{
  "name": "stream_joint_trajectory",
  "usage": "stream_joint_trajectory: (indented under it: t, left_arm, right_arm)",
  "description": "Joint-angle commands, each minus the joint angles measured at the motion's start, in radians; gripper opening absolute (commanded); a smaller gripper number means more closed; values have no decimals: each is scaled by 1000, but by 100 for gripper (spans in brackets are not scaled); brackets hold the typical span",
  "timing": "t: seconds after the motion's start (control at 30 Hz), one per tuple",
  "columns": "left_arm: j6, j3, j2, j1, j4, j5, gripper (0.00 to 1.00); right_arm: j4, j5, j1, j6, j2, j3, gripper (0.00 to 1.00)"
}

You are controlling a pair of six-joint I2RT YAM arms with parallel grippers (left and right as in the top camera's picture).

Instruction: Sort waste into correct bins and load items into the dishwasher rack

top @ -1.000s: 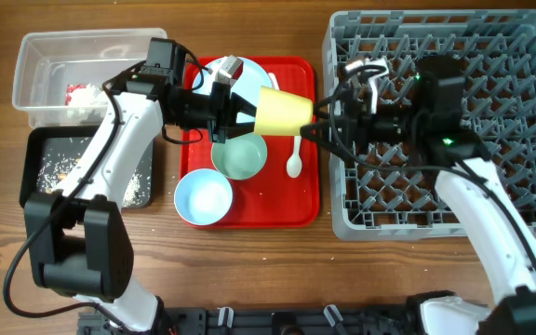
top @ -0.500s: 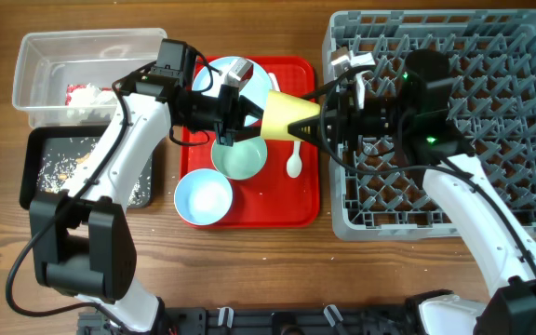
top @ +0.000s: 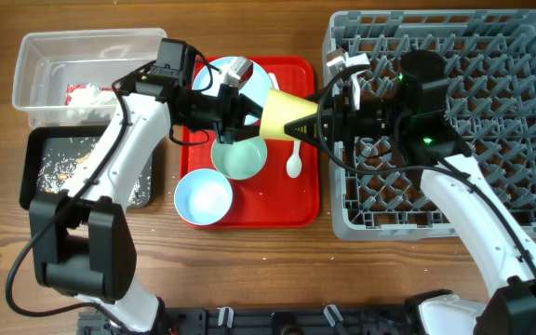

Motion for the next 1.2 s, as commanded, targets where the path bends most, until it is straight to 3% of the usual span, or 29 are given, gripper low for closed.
stream_joint_trajectory:
  t: [0.0,0.2,0.3,0.6,0.83,1.17]
  left_arm:
    - [12,17,-19,-1,6,-8,40]
    - [12,17,-19,8,47,-79,55]
    - [11,17,-19,32,64,-228,59]
    - [-19,17,-19,53,60,-721,59]
    - [-18,17,-19,53,22,-996,60]
    - [-18,17,-19,53,-43,-1197,58]
  right_arm:
    - [3,15,-10,53,7,16,61]
    - [-21,48,-122,128,-4,16,53]
    - [-184,167,-179,115,-40,16,52]
    - [-763,674,-193,19,-233,55,52]
    - [-1187,999,-165,-1,-268,188,52]
    - [-1375,1164,-64,47,-101,187,53]
